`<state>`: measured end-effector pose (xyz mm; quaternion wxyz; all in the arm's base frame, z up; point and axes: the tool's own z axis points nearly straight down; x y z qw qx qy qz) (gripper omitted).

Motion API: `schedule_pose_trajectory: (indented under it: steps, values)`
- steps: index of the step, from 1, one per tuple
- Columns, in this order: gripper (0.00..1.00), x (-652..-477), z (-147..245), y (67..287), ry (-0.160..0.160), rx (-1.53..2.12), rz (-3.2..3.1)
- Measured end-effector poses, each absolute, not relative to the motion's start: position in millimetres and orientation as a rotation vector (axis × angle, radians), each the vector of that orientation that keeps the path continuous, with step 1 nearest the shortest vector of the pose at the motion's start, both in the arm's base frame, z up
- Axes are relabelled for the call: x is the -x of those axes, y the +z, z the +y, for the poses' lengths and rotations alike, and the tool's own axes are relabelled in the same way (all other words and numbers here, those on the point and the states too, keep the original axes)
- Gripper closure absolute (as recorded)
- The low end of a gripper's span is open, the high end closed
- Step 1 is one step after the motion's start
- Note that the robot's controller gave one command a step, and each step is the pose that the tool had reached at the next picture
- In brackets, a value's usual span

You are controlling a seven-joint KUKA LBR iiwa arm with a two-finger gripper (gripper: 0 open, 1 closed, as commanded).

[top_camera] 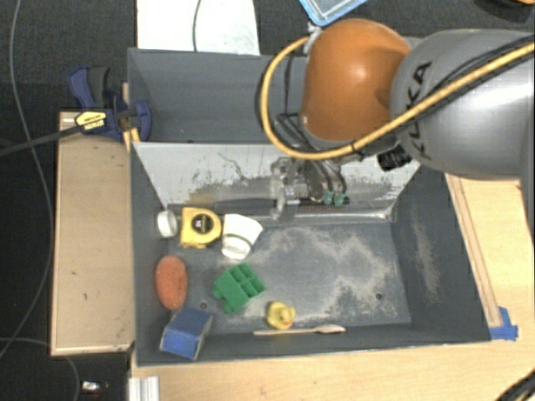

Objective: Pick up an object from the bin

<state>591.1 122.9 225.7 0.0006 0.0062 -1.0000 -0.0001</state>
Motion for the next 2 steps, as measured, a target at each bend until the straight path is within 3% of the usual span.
schedule_pose_trajectory:
  steps: [1,2]
  values:
    - [0.00,-587.5,132.3,312.8,-0.003,-0.018,-3.146]
    - [0.00,-588.2,126.5,324.1,-0.001,-0.036,-3.144]
